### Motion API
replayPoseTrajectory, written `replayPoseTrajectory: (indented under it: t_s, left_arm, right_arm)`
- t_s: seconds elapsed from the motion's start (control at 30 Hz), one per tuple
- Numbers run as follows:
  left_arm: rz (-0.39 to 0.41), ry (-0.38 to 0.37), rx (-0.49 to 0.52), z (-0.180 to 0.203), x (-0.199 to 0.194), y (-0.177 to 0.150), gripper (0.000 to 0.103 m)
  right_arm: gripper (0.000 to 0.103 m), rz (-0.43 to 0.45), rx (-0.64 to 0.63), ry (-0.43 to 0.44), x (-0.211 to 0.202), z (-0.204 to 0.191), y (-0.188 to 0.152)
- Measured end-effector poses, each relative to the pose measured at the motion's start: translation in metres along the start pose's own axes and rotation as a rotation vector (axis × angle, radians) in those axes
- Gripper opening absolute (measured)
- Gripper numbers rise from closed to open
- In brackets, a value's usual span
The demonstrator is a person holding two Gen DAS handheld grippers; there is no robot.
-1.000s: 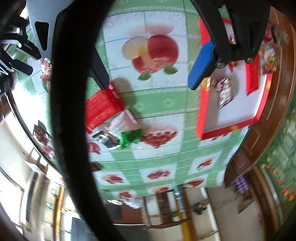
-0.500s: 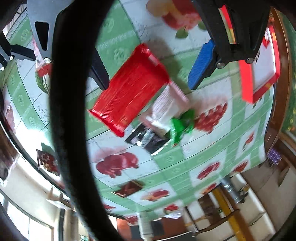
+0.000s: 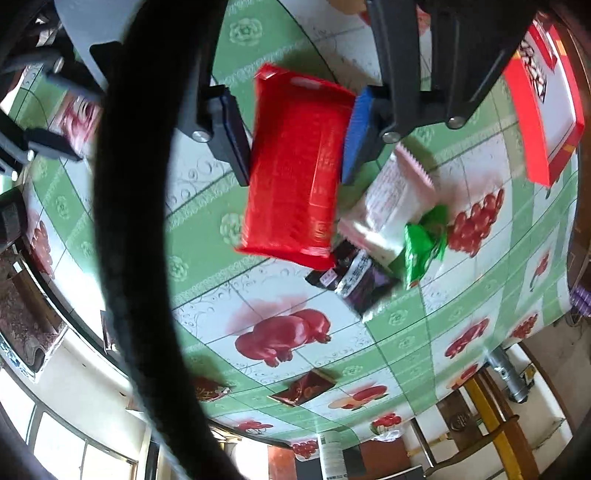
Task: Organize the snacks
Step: 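Grasp the red packet with the left tool while the right tool grasps the pink Lotso packet, then carry the red packet with the left tool while the right tool carries the Lotso packet to the tray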
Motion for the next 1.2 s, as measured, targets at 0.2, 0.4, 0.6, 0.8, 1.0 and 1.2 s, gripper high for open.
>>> replayPoseTrajectory:
  t_s: [0.2,0.4,0.6,0.8,1.0,1.2]
  left_arm:
    - [0.015,-0.005,-0.069,0.000,-0.015,-0.018,0.047]
    - [0.065,0.054,-0.185,-0.015,-0.047,-0.040,0.047]
    - [0.118,0.149,-0.319,-0.042,-0.082,-0.069,0.047]
    - [0.158,0.248,-0.427,-0.069,-0.113,-0.098,0.047]
    - [0.183,0.333,-0.498,-0.089,-0.134,-0.118,0.047]
    - [0.193,0.378,-0.542,-0.103,-0.145,-0.133,0.047]
  right_arm:
    - [0.035,0.012,0.010,0.026,-0.005,0.003,-0.001]
    - [0.035,0.065,0.013,0.060,-0.025,-0.001,0.009]
    - [0.035,0.100,-0.009,0.113,-0.038,-0.017,0.019]
    - [0.035,0.099,-0.019,0.207,-0.039,-0.039,0.026]
    - [0.035,0.098,-0.056,0.265,-0.042,-0.066,0.030]
    - [0.035,0.107,-0.115,0.307,-0.046,-0.096,0.035]
Point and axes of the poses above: each gripper's, at about its wrist camera, not at the fingertips, and x roughly the way its jaws point, z to its right, y to its top, the point moved 1 cm from there along x, roughly the way its jaws point, and after that the axes turned 8 degrees about x, right-handed, at the moved point
